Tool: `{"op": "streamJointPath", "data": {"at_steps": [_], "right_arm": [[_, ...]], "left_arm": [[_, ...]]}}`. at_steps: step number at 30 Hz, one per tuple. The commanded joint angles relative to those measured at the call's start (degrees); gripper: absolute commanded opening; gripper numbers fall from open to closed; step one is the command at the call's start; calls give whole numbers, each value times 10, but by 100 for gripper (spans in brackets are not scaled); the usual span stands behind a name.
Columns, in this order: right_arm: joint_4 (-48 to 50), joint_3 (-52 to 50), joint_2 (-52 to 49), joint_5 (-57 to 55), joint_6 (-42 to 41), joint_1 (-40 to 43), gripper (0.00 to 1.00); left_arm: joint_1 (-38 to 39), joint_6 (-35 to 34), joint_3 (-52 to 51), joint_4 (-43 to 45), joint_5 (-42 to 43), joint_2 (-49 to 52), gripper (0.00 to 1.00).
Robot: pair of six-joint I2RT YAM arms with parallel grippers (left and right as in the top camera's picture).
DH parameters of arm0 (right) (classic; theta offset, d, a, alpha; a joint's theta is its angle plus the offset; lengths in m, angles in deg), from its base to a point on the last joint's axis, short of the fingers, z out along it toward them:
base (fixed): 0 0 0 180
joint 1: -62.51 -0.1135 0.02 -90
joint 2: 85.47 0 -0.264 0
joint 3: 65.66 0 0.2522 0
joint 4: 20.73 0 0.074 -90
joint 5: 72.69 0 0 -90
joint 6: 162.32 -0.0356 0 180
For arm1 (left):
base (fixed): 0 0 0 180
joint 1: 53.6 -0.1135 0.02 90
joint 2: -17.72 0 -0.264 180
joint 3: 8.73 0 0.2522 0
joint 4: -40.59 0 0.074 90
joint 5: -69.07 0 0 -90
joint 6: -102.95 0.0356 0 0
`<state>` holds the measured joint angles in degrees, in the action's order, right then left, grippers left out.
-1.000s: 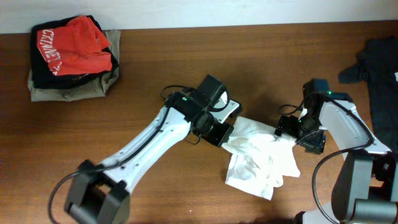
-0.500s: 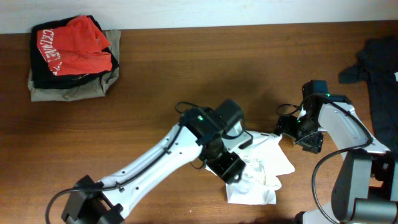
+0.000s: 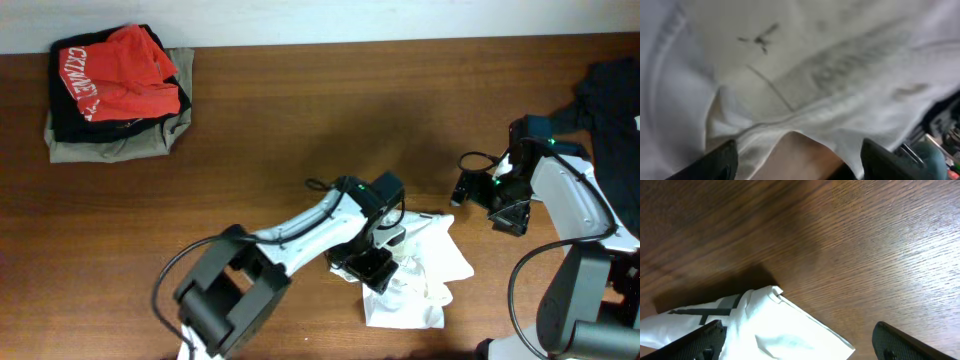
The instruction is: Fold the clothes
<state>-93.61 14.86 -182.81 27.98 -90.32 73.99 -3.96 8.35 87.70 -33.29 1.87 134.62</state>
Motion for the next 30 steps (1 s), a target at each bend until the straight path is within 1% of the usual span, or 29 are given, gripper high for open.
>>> {"op": "streamJointPath", "data": {"at_steps": [1,3,5,8,9,10,11,12,16,20,23,24,27,29,30], "right_arm": [[1,9,1,7,9,2,98],[3,9,1,7,9,2,98],[3,9,1,7,9,2,98],[4,9,1,7,9,2,98],[4,9,1,7,9,2,98],[4,9,1,7,9,2,98],[4,9,1,7,9,2,98],[4,9,1,7,9,2,98],[5,9,1,7,9,2,98],[7,9,1,-6,9,2,97],[15,9,1,-10,9,2,97],[21,9,1,-10,9,2,97],[42,9,1,-10,8,2,96],[52,9,1,-10,4,2,94],[53,9,1,-9,3,2,93]], "left_arm": [[1,31,2,21,-28,3,78],[3,69,2,38,-49,3,79],[7,69,2,44,-81,3,79],[17,78,2,45,-92,4,77],[23,79,2,46,-92,4,64],[25,79,2,46,-92,4,48],[28,79,2,44,-91,4,15],[32,79,3,39,-91,4,0],[42,79,44,-26,-91,-1,0],[43,91,91,-71,-89,-46,0],[52,96,91,-93,-54,-74,0],[58,108,91,-103,-35,-74,0],[82,110,90,-120,-30,-74,0],[119,110,90,-125,-30,-74,0],[131,110,90,-121,-30,-74,2]]}}
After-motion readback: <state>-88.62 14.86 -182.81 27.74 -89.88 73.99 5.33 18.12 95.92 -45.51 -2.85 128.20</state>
